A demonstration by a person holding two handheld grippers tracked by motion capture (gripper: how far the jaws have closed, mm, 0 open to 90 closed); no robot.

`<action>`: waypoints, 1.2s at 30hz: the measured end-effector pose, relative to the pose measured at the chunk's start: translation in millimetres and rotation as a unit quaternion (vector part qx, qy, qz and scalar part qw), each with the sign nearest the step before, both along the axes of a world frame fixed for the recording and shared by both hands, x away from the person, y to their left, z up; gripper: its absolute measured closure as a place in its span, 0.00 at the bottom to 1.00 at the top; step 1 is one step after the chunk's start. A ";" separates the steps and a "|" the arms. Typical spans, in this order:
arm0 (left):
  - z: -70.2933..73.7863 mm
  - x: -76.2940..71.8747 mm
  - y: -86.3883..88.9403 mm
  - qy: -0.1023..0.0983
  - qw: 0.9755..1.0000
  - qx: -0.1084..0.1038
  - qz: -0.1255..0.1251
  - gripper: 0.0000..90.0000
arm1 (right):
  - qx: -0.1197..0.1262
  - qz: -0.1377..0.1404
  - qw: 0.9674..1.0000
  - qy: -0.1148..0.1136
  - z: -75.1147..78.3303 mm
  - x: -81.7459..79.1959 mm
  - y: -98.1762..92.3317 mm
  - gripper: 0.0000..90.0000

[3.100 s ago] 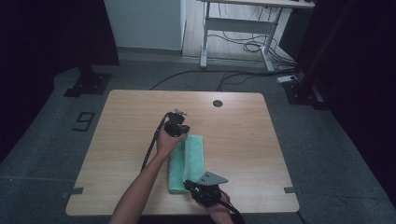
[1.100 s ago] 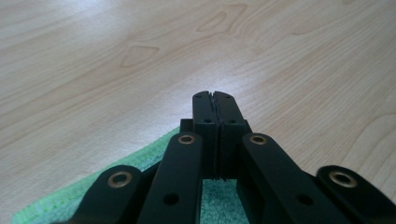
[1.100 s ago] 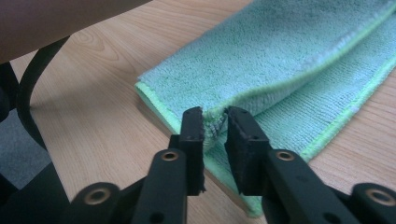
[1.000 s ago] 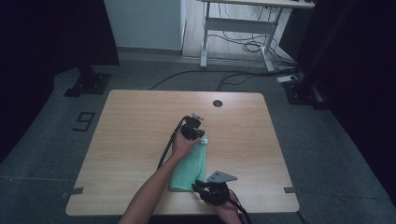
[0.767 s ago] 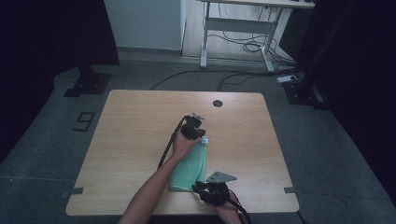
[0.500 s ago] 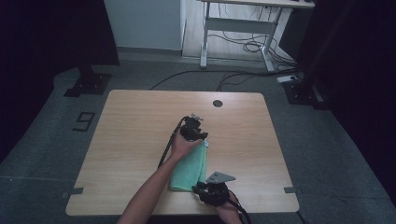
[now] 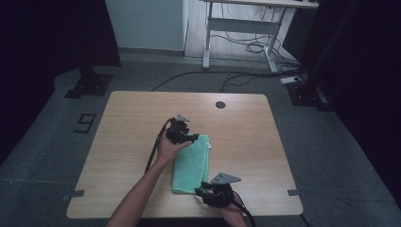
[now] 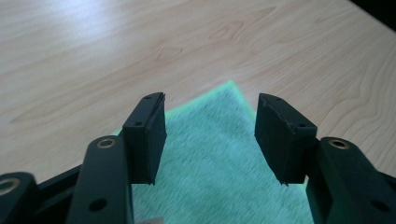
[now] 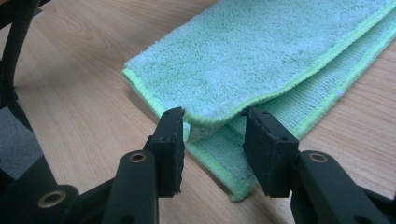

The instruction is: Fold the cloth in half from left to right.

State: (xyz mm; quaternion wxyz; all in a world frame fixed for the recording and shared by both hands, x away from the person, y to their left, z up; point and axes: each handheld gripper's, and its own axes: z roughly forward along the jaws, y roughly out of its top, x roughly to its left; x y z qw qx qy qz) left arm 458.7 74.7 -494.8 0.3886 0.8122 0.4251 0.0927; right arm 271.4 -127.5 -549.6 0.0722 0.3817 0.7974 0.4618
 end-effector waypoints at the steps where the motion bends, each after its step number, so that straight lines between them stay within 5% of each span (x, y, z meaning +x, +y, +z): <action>1: -2.5 0.1 1.4 0.003 1.000 0.002 0.001 0.49 | 0.001 0.000 1.000 0.001 -0.1 0.2 0.0 0.64; 11: -26.9 2.1 0.1 0.029 0.999 0.033 -0.001 0.50 | -0.007 -0.004 1.000 -0.011 0.8 -0.7 -1.3 0.91; 28: -38.8 -0.1 -1.3 0.022 0.999 0.045 0.006 0.50 | -0.015 -0.026 0.999 0.012 -5.3 -6.5 -22.2 0.90; 36: -40.3 -3.0 0.3 0.018 0.999 0.044 0.006 0.50 | -0.010 -0.040 0.999 0.002 4.1 -5.6 -32.9 0.89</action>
